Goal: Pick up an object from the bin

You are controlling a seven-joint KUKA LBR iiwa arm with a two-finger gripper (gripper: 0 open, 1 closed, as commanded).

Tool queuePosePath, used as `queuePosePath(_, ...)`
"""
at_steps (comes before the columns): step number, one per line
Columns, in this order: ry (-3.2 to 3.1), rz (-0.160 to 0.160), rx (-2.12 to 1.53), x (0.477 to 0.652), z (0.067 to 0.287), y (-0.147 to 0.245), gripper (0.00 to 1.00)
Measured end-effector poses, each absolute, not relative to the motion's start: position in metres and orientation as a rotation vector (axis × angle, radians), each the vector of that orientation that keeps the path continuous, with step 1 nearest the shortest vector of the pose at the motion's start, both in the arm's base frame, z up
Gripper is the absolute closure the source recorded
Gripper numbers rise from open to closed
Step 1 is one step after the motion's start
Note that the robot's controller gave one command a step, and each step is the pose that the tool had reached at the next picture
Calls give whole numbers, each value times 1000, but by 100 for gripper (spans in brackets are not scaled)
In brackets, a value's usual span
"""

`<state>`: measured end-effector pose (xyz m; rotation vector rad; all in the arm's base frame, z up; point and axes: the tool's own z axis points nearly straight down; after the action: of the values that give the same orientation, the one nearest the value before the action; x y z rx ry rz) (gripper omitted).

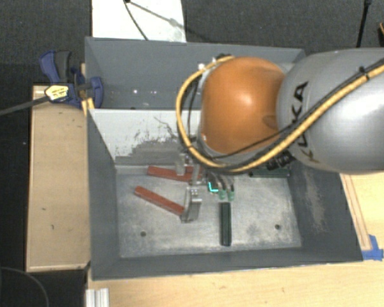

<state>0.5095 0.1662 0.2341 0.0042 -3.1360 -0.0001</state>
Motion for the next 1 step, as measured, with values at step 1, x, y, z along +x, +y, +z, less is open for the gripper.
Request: queuePosePath(1,-3129,1,-211,542,66,192,0)
